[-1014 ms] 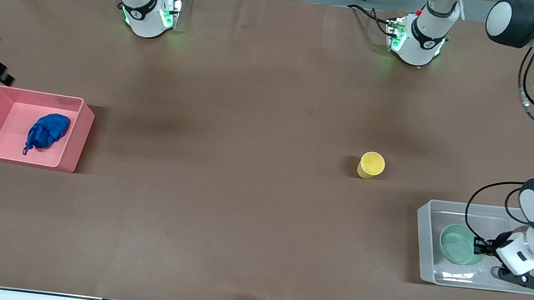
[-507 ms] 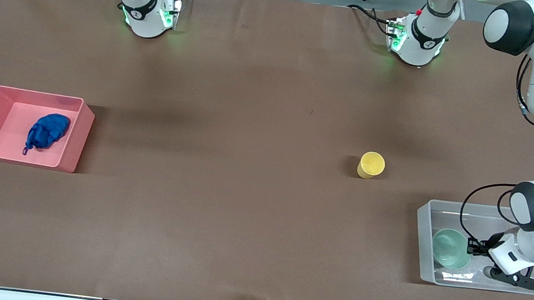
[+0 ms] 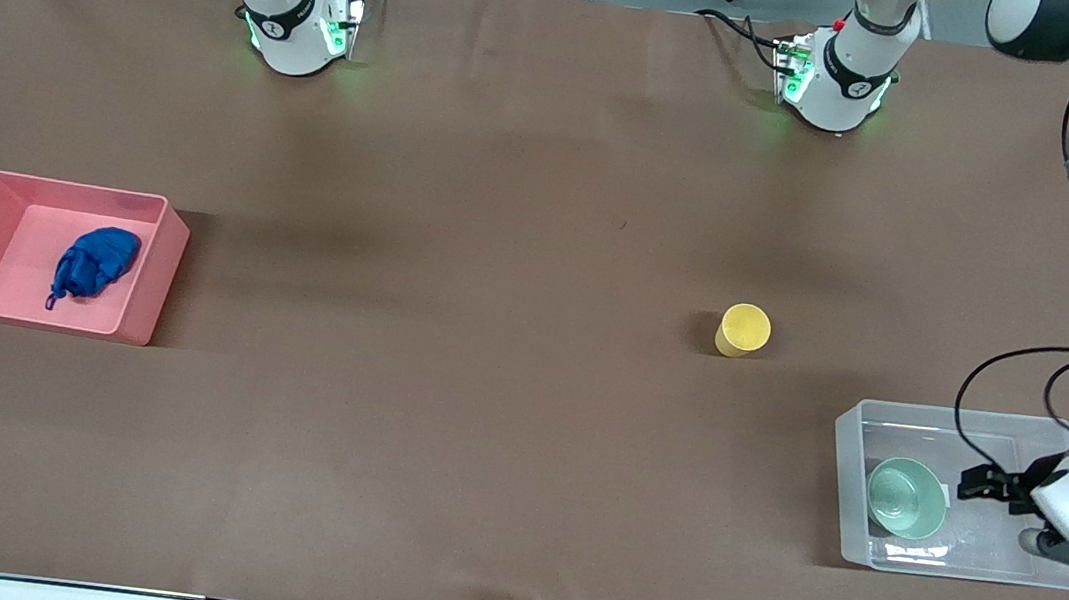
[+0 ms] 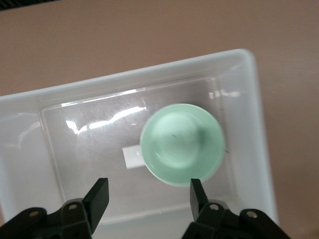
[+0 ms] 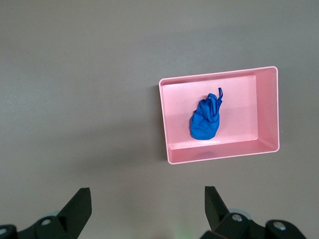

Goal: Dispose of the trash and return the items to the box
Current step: 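Open the left gripper and move it to the yellow cup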

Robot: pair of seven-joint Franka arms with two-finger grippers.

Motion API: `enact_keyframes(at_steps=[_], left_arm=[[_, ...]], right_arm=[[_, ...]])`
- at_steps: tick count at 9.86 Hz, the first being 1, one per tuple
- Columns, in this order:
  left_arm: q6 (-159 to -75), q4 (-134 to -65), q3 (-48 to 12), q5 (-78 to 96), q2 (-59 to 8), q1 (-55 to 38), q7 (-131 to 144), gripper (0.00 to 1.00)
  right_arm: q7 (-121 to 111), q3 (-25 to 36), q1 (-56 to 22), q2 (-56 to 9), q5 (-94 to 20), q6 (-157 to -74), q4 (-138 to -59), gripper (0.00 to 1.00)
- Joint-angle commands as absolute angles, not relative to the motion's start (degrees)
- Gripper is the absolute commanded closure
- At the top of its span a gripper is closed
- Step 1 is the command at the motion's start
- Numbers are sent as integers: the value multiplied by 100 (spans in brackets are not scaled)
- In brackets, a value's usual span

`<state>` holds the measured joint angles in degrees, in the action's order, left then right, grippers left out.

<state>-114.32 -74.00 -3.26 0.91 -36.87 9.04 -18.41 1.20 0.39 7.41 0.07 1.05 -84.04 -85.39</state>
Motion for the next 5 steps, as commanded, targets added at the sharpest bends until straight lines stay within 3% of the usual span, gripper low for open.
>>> enact_keyframes(at_steps=[1, 5], left_arm=[[-11023, -8171, -605, 0, -2878, 888, -1531, 26], [-11135, -10016, -1272, 18, -1566, 896, -750, 26]], right_arm=[[62, 18, 738, 114, 158, -8429, -8666, 0], [62, 9, 738, 114, 149, -8438, -8657, 0]])
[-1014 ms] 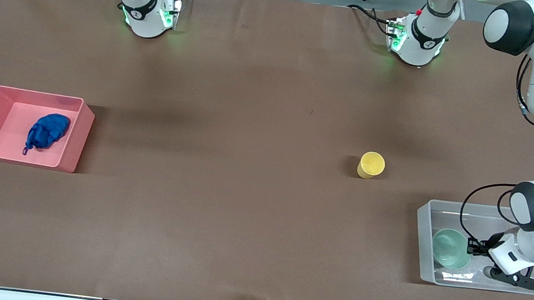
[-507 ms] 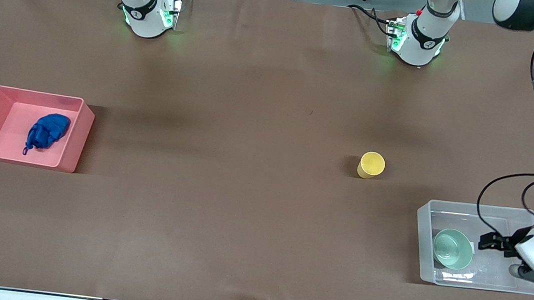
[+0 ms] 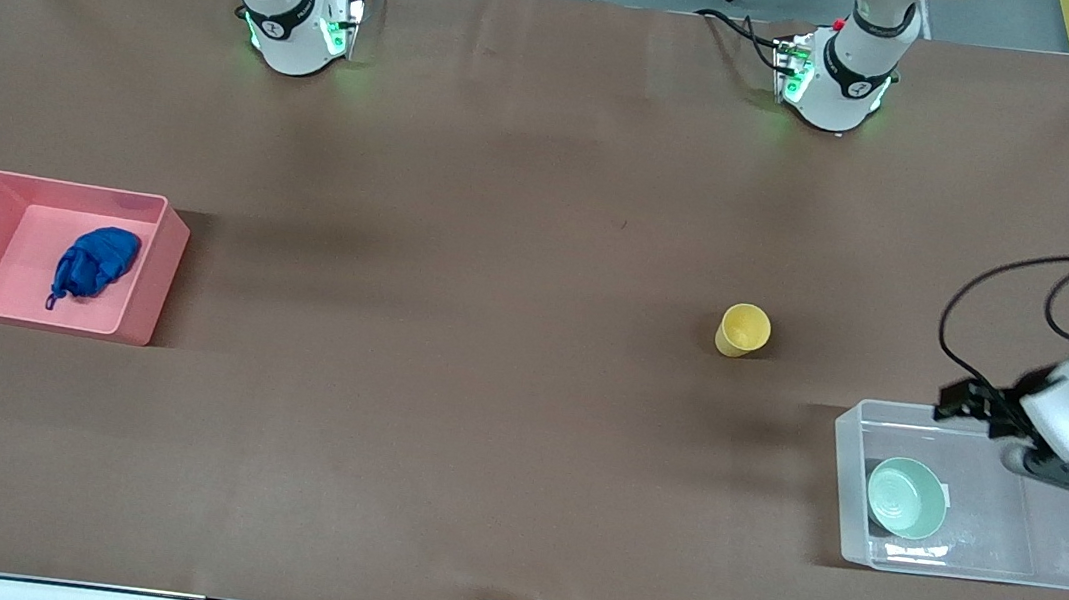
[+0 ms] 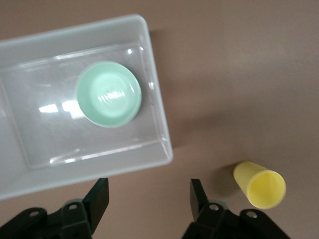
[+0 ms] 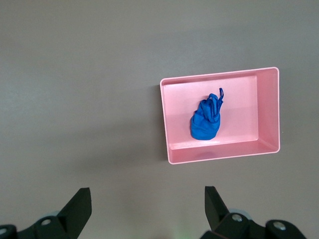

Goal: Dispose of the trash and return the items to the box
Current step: 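Open the left gripper and move it to the yellow cup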

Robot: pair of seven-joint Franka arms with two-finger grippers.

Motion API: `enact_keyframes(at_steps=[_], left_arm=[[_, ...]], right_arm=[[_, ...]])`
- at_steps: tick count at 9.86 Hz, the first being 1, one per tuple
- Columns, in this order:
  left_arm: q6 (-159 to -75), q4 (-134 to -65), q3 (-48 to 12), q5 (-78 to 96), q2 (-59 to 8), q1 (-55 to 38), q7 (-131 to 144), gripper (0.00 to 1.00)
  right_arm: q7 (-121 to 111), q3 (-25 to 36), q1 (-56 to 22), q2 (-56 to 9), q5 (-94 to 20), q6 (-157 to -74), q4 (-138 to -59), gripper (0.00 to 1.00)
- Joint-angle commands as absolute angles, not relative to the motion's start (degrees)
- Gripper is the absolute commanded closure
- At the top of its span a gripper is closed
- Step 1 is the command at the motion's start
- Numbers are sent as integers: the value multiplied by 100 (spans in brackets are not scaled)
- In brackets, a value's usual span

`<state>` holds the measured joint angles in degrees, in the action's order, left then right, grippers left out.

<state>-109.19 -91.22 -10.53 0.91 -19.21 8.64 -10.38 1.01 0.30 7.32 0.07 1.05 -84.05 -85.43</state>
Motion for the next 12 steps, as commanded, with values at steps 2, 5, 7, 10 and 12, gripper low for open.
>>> enact_keyframes(at_steps=[2, 5, 7, 10, 12], left_arm=[[-11537, -10798, -1624, 18, -1381, 905, -354, 26], [-12800, -11923, -2073, 18, -1423, 897, 314, 26], [-13261, -12146, -2214, 18, -1694, 766, 553, 26], [-13649, -12173, -2215, -9, -2275, 431, 747, 28], [-13799, -12243, -2206, -270, -2469, 395, 756, 31]], right_arm=[[62, 9, 738, 106, 149, -8446, -8657, 0], [62, 9, 738, 114, 149, -8429, -8657, 0], [62, 9, 738, 114, 149, -8429, -8657, 0], [62, 9, 738, 114, 149, -8411, -8657, 0], [62, 9, 730, 114, 149, -8411, -8657, 0]])
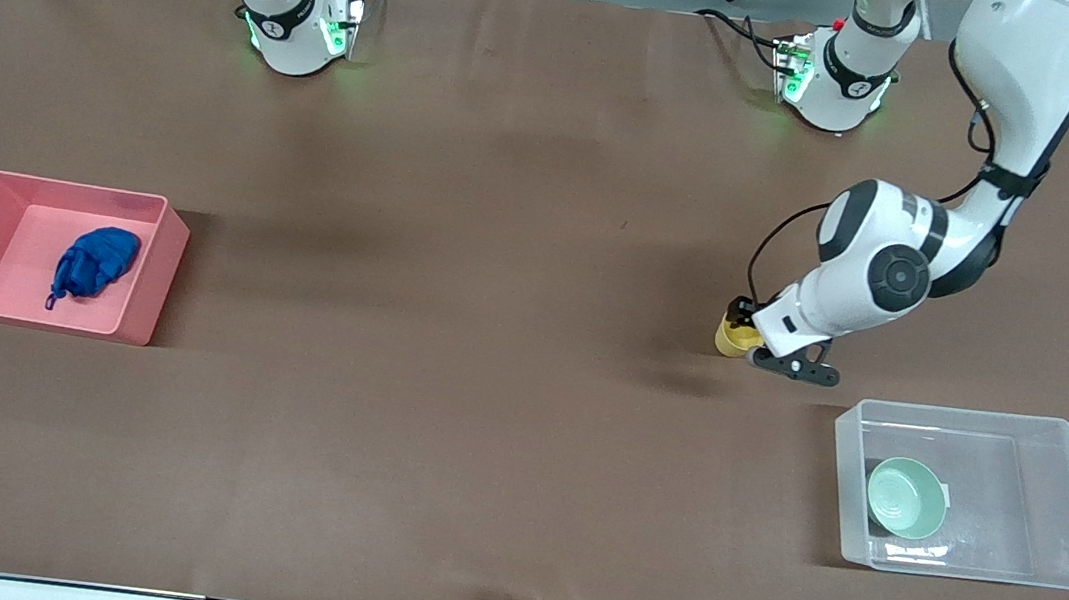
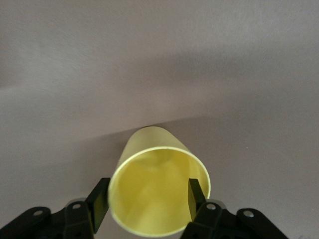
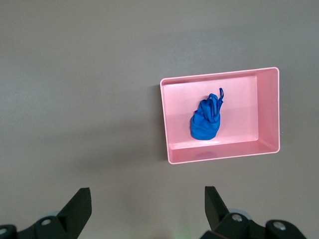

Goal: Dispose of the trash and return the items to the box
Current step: 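Grasp the yellow cup with the left gripper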

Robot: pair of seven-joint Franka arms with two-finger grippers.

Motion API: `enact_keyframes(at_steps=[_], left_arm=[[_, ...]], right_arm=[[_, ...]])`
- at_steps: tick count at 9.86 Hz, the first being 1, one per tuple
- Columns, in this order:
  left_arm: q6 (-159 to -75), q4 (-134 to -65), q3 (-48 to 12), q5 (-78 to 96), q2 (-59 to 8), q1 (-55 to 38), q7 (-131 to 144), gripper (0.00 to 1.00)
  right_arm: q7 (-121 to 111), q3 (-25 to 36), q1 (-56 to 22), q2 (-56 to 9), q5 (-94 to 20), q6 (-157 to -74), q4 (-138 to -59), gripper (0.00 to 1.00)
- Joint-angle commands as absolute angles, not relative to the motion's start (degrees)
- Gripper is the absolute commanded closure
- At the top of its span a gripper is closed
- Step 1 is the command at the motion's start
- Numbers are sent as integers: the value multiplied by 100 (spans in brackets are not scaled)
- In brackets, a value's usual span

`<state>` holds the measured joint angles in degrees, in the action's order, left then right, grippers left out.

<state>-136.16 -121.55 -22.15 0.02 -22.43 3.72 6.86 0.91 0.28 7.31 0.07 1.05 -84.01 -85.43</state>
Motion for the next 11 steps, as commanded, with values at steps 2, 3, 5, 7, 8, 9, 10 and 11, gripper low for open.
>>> enact_keyframes(at_steps=[2, 3, 5, 7, 8, 9, 10, 11], left_arm=[[-13851, -12200, -2206, -378, -2575, 413, 756, 62], [-13965, -12182, -2206, -378, -2601, 448, 756, 85], [-14071, -12155, -2206, -378, -2575, 475, 729, 97], [-14054, -12155, -2197, -378, -2462, 501, 677, 98], [-14010, -12129, -2206, -387, -2313, 684, 607, 99], [-13958, -11990, -2215, -387, -2216, 825, 485, 99], [-13713, -11666, -2206, -378, -2189, 870, 414, 100], [-13154, -11158, -2215, -378, -2206, 992, 387, 100]], right_arm=[[62, 17, 703, 123, 149, -8402, -8666, 0], [70, 87, 555, 132, 149, -8402, -8666, 0], [70, 228, 431, 132, 149, -8402, -8666, 0], [70, 229, 448, 132, 149, -8394, -8666, 0], [70, 229, 448, 132, 149, -8394, -8666, 0], [62, 229, 448, 132, 149, -8367, -8666, 0], [62, 229, 440, 132, 149, -8324, -8666, 0], [62, 229, 439, 132, 149, -8323, -8666, 0]])
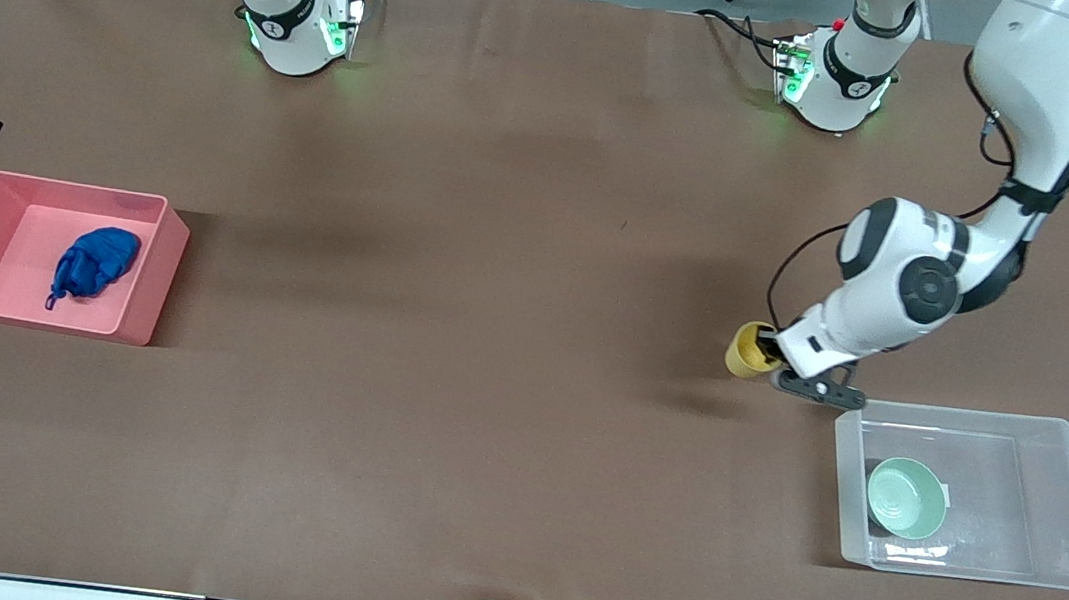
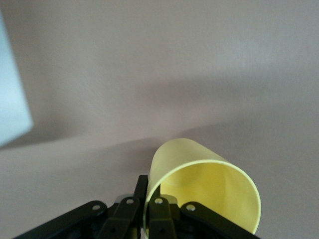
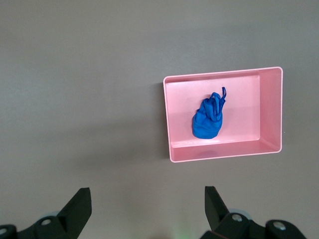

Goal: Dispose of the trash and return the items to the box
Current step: 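Carry the yellow cup over the clear box with the left gripper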

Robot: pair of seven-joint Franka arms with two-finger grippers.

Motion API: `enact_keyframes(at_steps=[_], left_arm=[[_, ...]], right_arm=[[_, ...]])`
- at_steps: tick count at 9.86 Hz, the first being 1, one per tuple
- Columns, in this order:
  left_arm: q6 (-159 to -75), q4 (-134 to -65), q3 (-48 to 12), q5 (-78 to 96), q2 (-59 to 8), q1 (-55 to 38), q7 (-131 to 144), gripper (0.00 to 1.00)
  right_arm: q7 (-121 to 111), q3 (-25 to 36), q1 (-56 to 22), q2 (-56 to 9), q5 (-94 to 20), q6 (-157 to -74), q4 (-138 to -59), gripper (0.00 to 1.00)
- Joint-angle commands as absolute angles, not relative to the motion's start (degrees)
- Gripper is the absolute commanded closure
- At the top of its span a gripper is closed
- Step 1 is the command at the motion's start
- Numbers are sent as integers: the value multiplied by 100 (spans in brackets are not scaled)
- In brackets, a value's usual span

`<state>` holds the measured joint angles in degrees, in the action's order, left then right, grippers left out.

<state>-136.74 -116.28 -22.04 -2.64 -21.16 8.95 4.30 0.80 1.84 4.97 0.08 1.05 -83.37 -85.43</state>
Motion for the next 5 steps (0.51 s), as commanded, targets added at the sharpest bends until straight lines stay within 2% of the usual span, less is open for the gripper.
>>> enact_keyframes(at_steps=[1, 2, 5], left_arm=[[-12539, -10579, -2197, -378, -2267, 1054, 282, 100], [-12124, -10121, -2180, -378, -2363, 1176, 107, 100], [-11979, -9223, -2153, -387, -2775, 1747, -735, 100]], right_arm=[[62, 229, 439, 123, 149, -8332, -8657, 0], [62, 229, 448, 123, 149, -8323, -8666, 0], [62, 229, 466, 123, 149, -8332, -8666, 0]])
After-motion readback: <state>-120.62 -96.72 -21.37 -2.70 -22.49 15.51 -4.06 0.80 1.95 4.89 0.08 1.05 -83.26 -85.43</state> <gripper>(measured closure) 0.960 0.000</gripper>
